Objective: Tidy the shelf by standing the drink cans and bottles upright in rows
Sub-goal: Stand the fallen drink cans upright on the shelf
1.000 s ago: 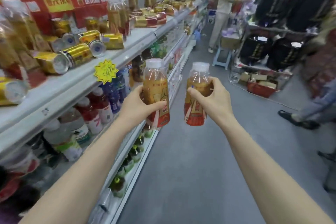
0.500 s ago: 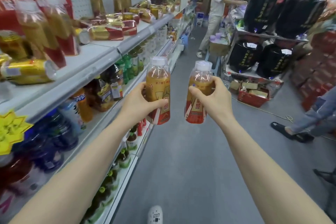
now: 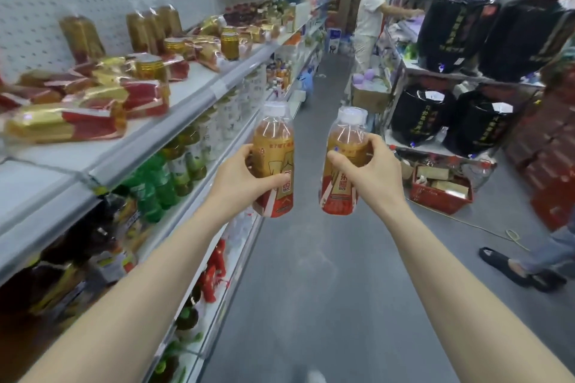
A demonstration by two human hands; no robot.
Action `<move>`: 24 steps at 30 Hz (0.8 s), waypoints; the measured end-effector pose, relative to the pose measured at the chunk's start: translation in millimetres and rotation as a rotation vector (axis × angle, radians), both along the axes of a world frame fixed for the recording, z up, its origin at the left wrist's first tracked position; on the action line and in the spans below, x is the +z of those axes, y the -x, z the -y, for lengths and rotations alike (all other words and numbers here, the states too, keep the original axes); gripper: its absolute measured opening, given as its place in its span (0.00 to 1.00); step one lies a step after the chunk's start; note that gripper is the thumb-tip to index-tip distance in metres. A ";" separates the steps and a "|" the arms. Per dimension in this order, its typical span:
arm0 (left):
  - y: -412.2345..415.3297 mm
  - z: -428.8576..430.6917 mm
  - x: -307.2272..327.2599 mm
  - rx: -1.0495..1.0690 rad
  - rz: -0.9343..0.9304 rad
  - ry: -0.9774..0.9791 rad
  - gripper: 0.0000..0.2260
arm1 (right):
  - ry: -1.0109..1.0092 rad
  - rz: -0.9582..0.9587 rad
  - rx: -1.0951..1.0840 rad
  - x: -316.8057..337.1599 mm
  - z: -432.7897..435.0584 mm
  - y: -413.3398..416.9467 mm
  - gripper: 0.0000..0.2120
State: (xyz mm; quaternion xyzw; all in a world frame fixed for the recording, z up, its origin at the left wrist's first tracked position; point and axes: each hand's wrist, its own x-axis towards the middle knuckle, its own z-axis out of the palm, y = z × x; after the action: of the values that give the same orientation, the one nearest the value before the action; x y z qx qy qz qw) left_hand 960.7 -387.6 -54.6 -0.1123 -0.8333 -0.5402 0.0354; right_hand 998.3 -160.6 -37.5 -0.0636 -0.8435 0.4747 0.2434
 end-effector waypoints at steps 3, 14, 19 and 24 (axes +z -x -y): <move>64.0 -36.8 -3.1 0.013 -0.010 -0.010 0.29 | -0.021 -0.003 0.023 -4.4 -36.5 68.8 0.22; 280.0 -156.6 3.7 0.068 0.051 -0.087 0.25 | -0.070 0.014 0.123 10.5 -152.5 310.7 0.26; 387.6 -187.2 3.1 0.121 0.015 -0.088 0.26 | -0.063 -0.021 0.149 11.2 -183.7 429.1 0.28; 504.3 -205.1 9.9 0.142 -0.032 -0.057 0.24 | -0.083 -0.041 0.173 17.3 -201.9 552.2 0.26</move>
State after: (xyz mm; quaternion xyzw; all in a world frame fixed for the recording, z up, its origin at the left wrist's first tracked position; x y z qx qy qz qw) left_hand 456.4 -182.5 -44.7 -0.0607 -0.8227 -0.5580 0.0902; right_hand 446.2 41.3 -20.2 0.0291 -0.8597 0.4596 0.2212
